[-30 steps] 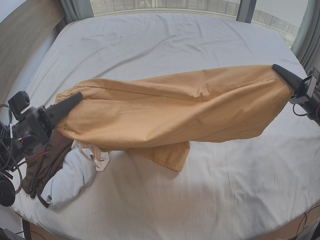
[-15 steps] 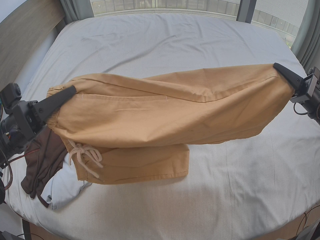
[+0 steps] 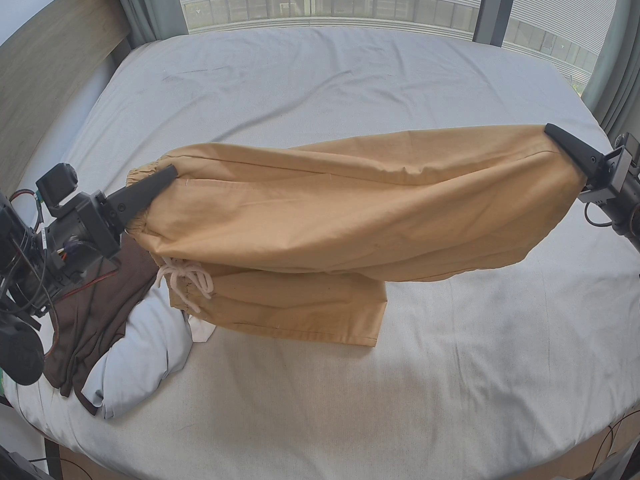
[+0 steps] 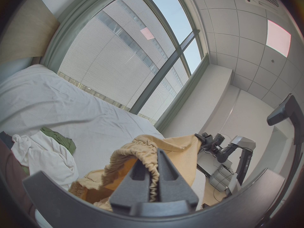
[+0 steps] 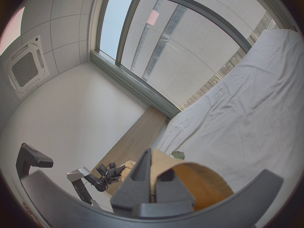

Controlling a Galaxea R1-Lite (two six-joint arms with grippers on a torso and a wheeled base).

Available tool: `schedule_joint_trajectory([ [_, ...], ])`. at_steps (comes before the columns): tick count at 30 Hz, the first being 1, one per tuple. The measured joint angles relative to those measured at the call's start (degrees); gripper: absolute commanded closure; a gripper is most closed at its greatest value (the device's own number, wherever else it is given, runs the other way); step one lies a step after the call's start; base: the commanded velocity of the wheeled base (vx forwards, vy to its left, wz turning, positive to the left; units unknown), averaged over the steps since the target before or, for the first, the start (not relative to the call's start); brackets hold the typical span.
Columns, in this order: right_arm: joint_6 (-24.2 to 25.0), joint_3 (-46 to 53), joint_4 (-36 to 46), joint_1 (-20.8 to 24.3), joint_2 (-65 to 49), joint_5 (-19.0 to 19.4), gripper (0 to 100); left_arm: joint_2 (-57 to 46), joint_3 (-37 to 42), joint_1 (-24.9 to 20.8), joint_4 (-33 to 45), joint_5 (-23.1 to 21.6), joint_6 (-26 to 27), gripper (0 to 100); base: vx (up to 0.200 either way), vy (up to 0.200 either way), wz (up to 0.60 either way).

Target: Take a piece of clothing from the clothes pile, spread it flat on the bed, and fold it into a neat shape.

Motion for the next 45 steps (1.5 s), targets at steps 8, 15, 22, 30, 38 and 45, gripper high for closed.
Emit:
schedule_joint_trajectory([
  [8, -0.02, -0.04, -3.01, -1.43, 2.45, 0.00, 100, 5.21, -0.78, 0.21, -7.27, 1.54, -1.58, 100, 0.000, 0.000, 0.00],
  [15, -0.02, 0.00, -3.08, -1.91, 3.36, 0.00, 100, 6.95, -2.68, 0.20, -9.80, 1.97, -3.47, 100, 0.000, 0.000, 0.00],
  [22, -0.02, 0.00, -3.08, -1.96, 3.94, 0.02, 100, 8.40, -5.40, 0.21, -10.05, 4.22, -3.52, 100, 0.000, 0.000, 0.00],
  [30, -0.02, -0.22, -3.12, -2.85, 4.61, 0.11, 100, 9.29, -6.84, 0.65, -10.17, 4.86, -3.66, 100, 0.000, 0.000, 0.00],
  [38, -0.02, -0.65, -3.15, -3.73, 5.23, 0.13, 100, 9.34, -7.75, 1.08, -10.17, 5.10, -5.94, 100, 0.000, 0.000, 0.00],
  [45, -0.02, -2.29, -4.45, -3.93, 6.80, 0.22, 100, 9.25, -8.83, 1.66, -10.15, 5.74, -6.70, 100, 0.000, 0.000, 0.00],
])
